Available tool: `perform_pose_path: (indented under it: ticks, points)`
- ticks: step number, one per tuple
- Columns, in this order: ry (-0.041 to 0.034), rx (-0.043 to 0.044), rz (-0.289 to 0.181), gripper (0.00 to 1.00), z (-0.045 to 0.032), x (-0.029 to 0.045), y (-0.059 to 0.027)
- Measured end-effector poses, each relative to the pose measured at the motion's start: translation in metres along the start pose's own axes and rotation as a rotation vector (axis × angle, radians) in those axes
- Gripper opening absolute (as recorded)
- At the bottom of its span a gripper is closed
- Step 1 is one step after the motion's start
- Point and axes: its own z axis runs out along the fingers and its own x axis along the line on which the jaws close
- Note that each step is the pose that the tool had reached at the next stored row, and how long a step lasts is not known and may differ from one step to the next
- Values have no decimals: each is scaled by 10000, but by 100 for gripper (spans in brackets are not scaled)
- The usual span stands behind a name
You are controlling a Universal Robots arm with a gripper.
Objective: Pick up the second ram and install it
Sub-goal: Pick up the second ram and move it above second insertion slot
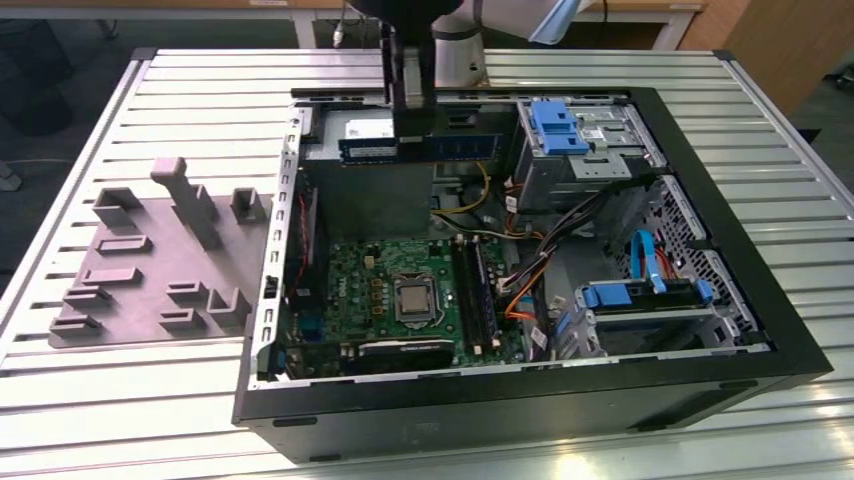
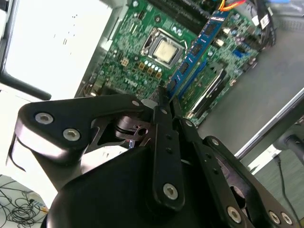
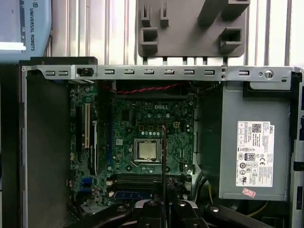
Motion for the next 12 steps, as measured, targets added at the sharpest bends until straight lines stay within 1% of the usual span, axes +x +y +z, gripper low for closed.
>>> perform_pose_path:
  ticks: [12]
  points:
    - [2,-1,-1,14,10,0,-343]
